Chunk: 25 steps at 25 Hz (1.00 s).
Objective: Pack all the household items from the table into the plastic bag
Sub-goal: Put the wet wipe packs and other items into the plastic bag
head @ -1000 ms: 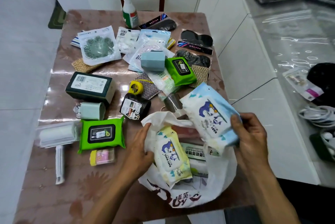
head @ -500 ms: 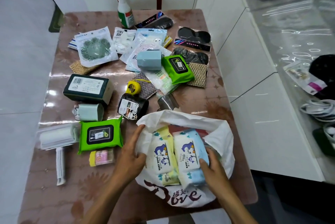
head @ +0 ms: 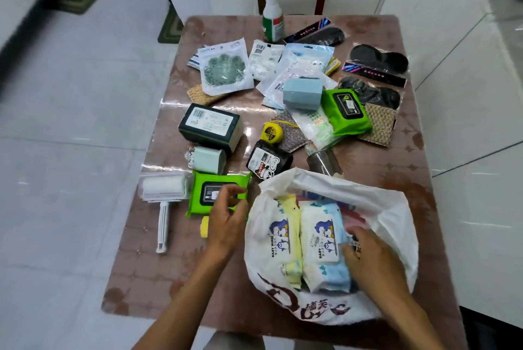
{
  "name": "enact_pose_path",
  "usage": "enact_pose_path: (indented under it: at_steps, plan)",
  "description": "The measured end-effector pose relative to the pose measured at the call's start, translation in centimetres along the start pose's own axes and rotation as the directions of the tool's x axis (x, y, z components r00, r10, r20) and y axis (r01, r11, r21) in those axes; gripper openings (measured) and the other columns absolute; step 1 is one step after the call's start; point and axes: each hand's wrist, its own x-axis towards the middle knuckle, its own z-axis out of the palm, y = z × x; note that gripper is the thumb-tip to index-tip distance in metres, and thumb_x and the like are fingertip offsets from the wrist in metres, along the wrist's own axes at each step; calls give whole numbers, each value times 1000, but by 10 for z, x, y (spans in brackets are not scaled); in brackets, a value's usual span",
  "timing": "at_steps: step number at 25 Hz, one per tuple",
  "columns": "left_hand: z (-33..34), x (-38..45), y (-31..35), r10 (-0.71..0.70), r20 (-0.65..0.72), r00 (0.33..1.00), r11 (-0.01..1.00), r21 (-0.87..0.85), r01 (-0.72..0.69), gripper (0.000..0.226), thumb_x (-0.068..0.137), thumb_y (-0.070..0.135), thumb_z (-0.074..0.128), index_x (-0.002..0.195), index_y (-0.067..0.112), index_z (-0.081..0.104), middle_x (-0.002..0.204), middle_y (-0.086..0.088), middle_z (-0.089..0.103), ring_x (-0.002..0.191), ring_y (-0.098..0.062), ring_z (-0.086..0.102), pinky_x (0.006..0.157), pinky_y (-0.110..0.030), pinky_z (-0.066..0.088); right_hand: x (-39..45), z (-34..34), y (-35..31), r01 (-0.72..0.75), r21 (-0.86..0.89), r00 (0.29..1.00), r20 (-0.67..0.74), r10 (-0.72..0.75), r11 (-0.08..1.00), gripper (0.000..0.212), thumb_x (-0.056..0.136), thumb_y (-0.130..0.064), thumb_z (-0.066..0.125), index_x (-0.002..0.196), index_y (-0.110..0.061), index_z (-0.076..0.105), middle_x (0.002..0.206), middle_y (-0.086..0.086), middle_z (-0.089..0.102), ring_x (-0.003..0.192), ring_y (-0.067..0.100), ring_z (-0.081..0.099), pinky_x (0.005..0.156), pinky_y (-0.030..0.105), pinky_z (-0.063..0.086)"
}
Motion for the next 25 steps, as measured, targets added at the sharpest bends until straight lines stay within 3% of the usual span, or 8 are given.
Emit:
enact_pose_path:
  at_steps: [2, 4, 8, 10, 14, 17, 22, 25]
  plan:
    - [-18, 41, -17, 2, 6, 1000, 915, 404, -4, 51, 71, 21, 57, 122, 19, 55, 125, -5, 61, 113, -32, 54, 89, -44, 48, -1, -12, -1, 34, -68, 998, -48, -38, 997, 34, 95, -30, 51, 129, -29, 52, 119, -1, 64, 103, 22, 58, 79, 33, 46]
    - [-26, 70, -37, -99, 265, 959, 550, 818, -170, 84, 70, 26, 67, 147, 22, 32, 154, -3, 35, 130, -36, 37, 98, -45, 39, -5, -20, -6, 53, -319, 998, 39, -43, 946, 32, 95, -37, 46, 126, -31, 52, 118, -4, 66, 104, 22, 59, 83, 34, 45]
    - [-22, 88, -53, -4, 349, 937, 174, 923, -343, 99, 62, 46, 74, 146, 19, 29, 139, -2, 48, 117, -32, 40, 87, -42, 36, -17, -23, 2, -39, -450, 998, 34, 60, 892, 24, 94, -43, 45, 110, -29, 56, 106, -2, 72, 97, 21, 66, 82, 35, 49]
    - [-22, 88, -46, 76, 290, 954, 275, 914, -300, 84, 54, 52, 75, 125, 16, 49, 120, -5, 59, 106, -33, 44, 82, -43, 38, -21, -24, 10, 24, -339, 999, -17, -31, 941, 18, 91, -34, 58, 106, -26, 62, 99, -2, 72, 88, 20, 66, 72, 35, 53]
    - [-40, 61, 6, 210, -51, 976, 747, 653, -127, 68, 52, 47, 84, 104, 14, 57, 97, -11, 64, 97, -39, 50, 78, -45, 40, -26, -36, 2, 172, 109, 983, -89, -162, 979, 17, 89, -18, 67, 100, -29, 64, 95, -17, 68, 88, 5, 64, 70, 25, 55]
    - [-55, 28, 63, 305, -246, 920, 866, 475, -160, 70, 48, 49, 81, 103, 13, 57, 89, -11, 61, 96, -39, 50, 76, -44, 43, -29, -52, -29, 209, 456, 976, -159, -152, 865, 27, 87, -13, 70, 106, -30, 63, 94, -21, 69, 88, 5, 67, 71, 26, 58]
    - [15, -44, 128, 215, 118, 969, 938, 251, -239, 70, 51, 80, 66, 98, 29, 57, 85, 10, 63, 77, -12, 58, 66, -32, 48, -32, -53, -68, 175, 757, 947, 45, -319, 629, 83, 69, -12, 83, 140, -21, 40, 124, -16, 62, 108, 5, 64, 86, 22, 53]
    - [64, -63, 116, 144, 513, 846, 982, 32, -187, 56, 74, 77, 50, 110, 35, 60, 101, 15, 68, 92, 0, 61, 80, -30, 49, -24, -31, -29, -2, 843, 999, -25, 43, 538, 63, 63, -17, 84, 120, -15, 58, 105, 0, 74, 97, 12, 71, 83, 33, 55]
